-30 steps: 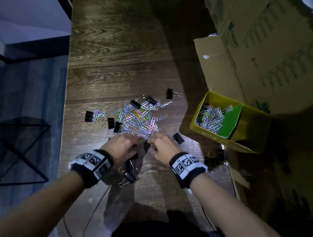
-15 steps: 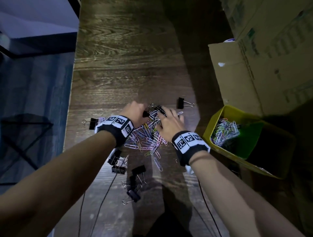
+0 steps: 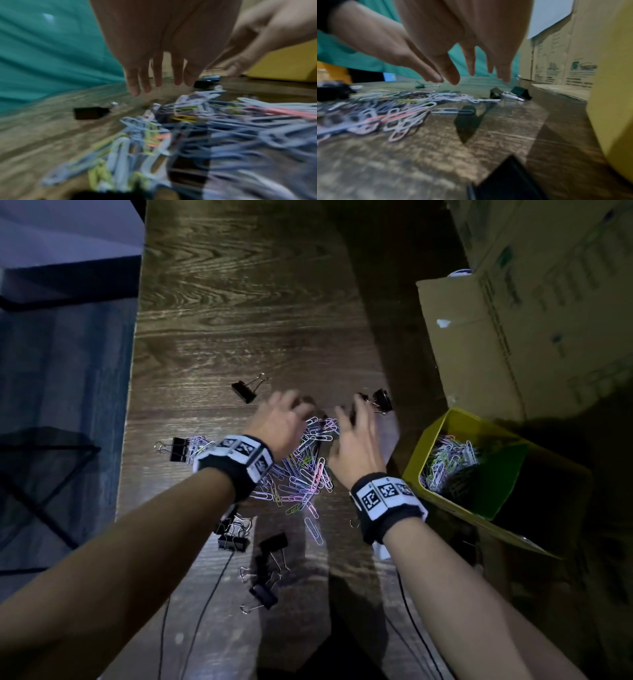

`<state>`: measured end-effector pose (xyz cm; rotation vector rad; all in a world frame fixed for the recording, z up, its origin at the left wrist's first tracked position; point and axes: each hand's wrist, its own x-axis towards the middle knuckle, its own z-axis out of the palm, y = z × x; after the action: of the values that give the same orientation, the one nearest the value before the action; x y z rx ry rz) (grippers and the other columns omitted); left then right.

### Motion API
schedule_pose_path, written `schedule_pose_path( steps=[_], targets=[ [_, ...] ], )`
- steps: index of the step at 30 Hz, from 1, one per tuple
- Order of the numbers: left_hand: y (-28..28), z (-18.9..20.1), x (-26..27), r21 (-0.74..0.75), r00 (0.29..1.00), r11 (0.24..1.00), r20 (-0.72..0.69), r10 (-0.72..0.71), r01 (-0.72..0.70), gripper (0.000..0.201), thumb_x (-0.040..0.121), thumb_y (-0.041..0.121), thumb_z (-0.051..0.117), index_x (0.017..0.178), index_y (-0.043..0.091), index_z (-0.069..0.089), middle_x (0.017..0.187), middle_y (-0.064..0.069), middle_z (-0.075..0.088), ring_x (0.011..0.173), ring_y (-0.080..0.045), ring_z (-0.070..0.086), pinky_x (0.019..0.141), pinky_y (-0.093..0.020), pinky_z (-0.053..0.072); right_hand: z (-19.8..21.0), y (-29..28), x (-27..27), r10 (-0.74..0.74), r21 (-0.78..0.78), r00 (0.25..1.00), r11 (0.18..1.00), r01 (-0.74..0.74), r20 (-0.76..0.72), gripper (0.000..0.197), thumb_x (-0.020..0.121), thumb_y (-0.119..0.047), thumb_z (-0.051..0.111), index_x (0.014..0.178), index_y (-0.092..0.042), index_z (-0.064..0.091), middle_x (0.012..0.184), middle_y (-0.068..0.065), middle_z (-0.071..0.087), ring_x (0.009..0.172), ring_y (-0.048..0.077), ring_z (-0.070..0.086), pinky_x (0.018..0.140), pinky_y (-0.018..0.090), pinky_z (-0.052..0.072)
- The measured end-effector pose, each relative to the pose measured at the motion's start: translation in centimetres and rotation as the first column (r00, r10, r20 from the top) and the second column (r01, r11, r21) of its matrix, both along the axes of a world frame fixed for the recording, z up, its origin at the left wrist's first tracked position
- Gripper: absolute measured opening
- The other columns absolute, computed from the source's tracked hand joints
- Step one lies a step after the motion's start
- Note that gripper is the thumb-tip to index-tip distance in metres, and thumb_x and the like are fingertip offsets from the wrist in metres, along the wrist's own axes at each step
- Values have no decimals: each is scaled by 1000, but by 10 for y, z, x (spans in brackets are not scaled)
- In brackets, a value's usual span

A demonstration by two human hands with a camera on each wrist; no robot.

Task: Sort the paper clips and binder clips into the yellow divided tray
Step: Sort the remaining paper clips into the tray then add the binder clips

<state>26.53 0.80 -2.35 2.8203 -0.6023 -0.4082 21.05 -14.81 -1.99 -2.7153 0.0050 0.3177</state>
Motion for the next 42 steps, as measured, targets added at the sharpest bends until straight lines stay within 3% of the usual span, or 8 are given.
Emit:
schedule_pose_path(
  steps=[2,5,8,17,20,23,33,42],
  targets=[
    [-14,-6,-12,157,985,987,-173,-14,42,53,92,26,39,144,22,25,155,-11,10,140,-39,12,112,-55,18,-1,8,-4,103,64,992,992,-108,66,66,79,1,55,141,-8,35,156,16,9,145,32,4,117,48,16],
    [-19,-14,-29,256,951,964,-309,10,73,59,94,26,30,147,21,5,155,-8,-17,141,-35,-15,113,-55,0,-6,7,-6,178,66,983,982,-175,-48,66,84,-2,50,146,-9,27,158,13,6,146,27,1,119,45,6],
    [-21,-12,-46,216,930,973,-366,8,77,59,98,33,27,147,24,-3,154,-9,-22,140,-31,-20,114,-52,-2,-9,0,-13,186,7,960,982,-188,-211,66,91,-13,46,149,-11,15,158,13,1,146,27,-4,117,48,3],
    [-19,4,-112,155,885,967,-452,-111,201,66,97,32,34,147,18,-5,151,-15,-25,140,-30,-22,114,-50,-1,-9,-15,-76,159,148,981,979,-142,-107,61,86,-17,56,143,-13,33,149,12,23,140,28,18,114,40,28],
    [-9,8,-117,144,912,965,-382,-152,221,72,92,43,44,147,25,1,155,-14,-12,143,-29,-8,116,-49,5,-6,-21,-79,109,45,981,994,-103,-163,83,80,-42,66,146,-16,22,152,18,9,142,33,6,117,41,20],
    [-1,5,-113,205,965,964,-233,-122,171,79,84,54,52,145,27,9,150,-15,18,136,-33,20,110,-48,27,-5,-20,-75,118,-55,961,989,-136,-250,96,69,-57,72,144,-18,26,147,20,17,138,35,12,113,41,22],
    [-7,-1,-112,-44,958,997,-284,46,-60,62,76,22,73,132,20,46,126,-13,52,115,-30,51,99,-37,41,-4,-1,-78,189,55,959,982,-181,-212,35,85,-3,61,119,-9,60,122,14,53,110,33,55,92,38,48],
    [12,-4,-97,-242,809,855,-513,288,-459,35,63,10,83,94,10,66,76,1,60,72,-15,55,67,-19,43,-6,-16,-73,105,69,972,993,-92,-212,28,87,-18,64,114,-8,64,108,15,66,103,31,62,88,36,51]
  ],
)
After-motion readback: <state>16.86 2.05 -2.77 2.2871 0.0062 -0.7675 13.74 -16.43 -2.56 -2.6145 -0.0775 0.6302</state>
